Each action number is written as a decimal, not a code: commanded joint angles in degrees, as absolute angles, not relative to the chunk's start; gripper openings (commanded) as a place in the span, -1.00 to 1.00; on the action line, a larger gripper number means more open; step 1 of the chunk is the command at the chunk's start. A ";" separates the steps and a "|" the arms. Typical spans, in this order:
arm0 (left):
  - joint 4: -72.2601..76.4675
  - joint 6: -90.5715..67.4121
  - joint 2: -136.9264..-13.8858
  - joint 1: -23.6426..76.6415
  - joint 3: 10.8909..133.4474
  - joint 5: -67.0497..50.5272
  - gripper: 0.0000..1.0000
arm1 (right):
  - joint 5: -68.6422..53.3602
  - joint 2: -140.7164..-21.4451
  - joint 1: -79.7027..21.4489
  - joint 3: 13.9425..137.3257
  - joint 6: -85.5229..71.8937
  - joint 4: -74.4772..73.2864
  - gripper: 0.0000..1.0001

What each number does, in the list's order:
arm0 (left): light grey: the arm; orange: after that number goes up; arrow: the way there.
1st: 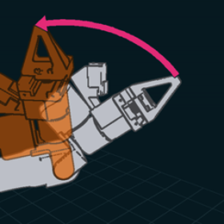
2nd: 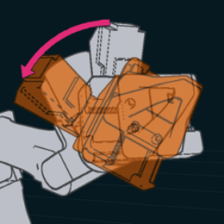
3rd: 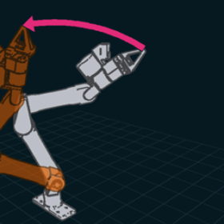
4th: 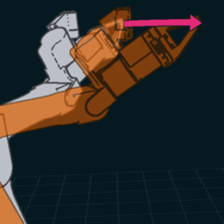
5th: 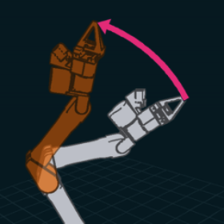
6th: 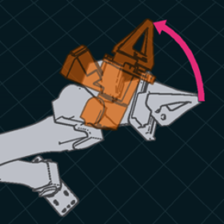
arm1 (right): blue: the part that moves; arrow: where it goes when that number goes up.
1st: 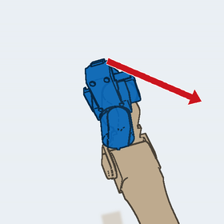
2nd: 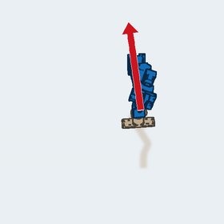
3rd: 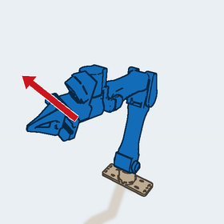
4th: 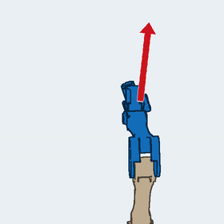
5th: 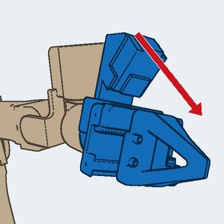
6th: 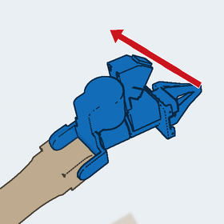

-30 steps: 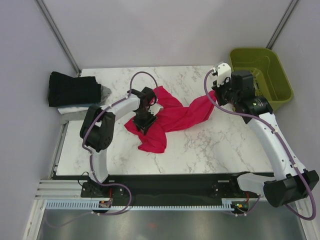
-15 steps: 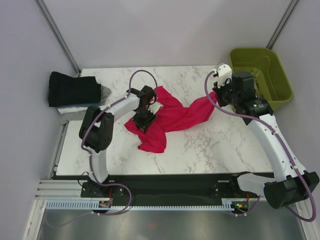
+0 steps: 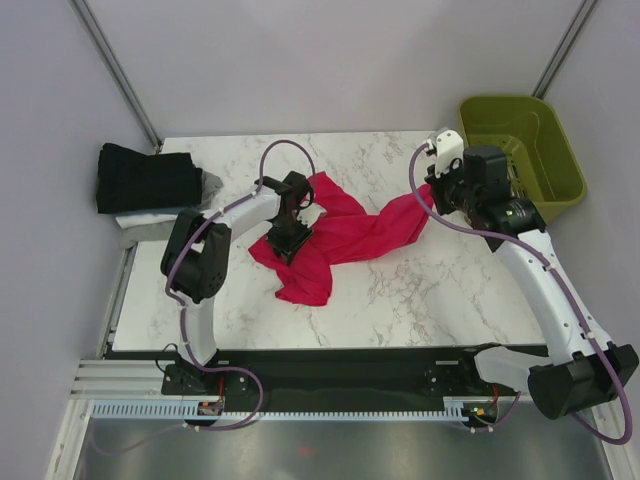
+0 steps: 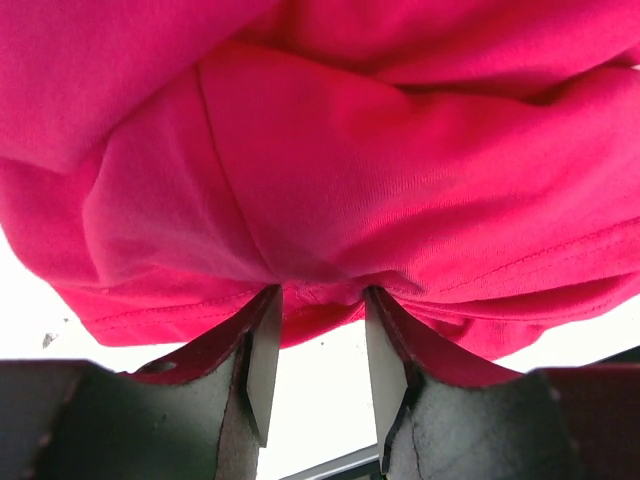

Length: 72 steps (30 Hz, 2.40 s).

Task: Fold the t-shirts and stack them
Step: Flatten the tshirt out

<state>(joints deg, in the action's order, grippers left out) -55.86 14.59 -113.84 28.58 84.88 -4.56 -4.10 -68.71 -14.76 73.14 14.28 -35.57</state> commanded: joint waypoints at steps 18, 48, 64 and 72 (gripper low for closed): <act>-53.88 12.83 -115.66 26.90 87.10 -3.43 -0.47 | -3.95 -65.92 -13.80 71.02 13.71 -32.78 -1.00; -57.74 20.39 -97.04 21.98 108.00 6.15 -0.96 | 3.86 -67.06 -6.24 80.77 15.03 -29.71 -1.00; -44.93 28.92 -82.38 21.36 124.19 10.55 -0.96 | 6.60 -69.52 -2.81 105.99 10.37 -29.88 -1.00; -40.61 31.37 -69.27 21.53 118.93 8.62 -0.96 | 2.90 -59.86 -2.81 106.96 10.45 -31.38 -1.00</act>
